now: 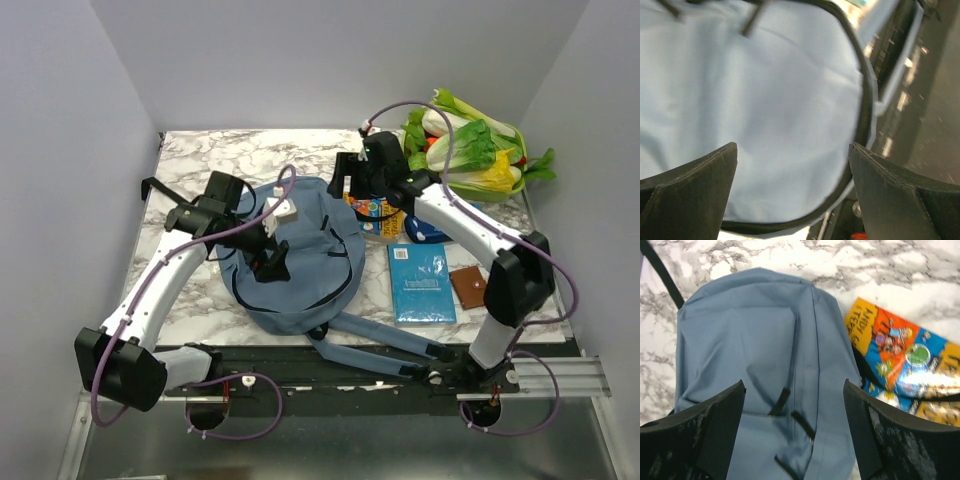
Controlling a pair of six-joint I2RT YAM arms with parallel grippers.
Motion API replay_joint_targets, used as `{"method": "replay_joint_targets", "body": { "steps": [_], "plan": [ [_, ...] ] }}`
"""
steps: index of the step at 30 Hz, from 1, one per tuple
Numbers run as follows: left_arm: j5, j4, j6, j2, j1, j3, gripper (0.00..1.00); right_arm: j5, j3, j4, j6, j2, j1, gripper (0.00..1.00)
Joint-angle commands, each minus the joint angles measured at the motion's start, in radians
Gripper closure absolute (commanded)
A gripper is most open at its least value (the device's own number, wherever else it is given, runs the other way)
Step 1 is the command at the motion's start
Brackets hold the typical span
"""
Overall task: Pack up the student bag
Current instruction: Adjust the student bag at the center of the board, then unzip the student bag at the center of the board.
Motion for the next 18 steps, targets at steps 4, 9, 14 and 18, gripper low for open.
{"method": "replay_joint_targets", "body": {
  "steps": [4, 9, 14, 18],
  "plan": [
    [-0.134, 0.323, -0.126, 0.100, 0.088, 0.079, 0.02, -0.058, -0.292, 0.165, 0.036, -0.246, 0.013, 0.17],
    [-0.172, 0.396, -0.170, 0.249, 0.142, 0.160, 0.04, -0.124, -0.385, 0.274, -0.027, -0.246, 0.025, 0.37],
    [-0.038, 0.315, -0.231, 0.416, 0.160, 0.336, 0.08, -0.086, -0.416, 0.282, -0.037, -0.243, 0.041, 0.45],
    [-0.019, 0.386, -0.245, 0.392, 0.096, 0.289, 0.09, -0.020, -0.480, 0.282, 0.020, -0.271, 0.041, 0.42]
  ]
}}
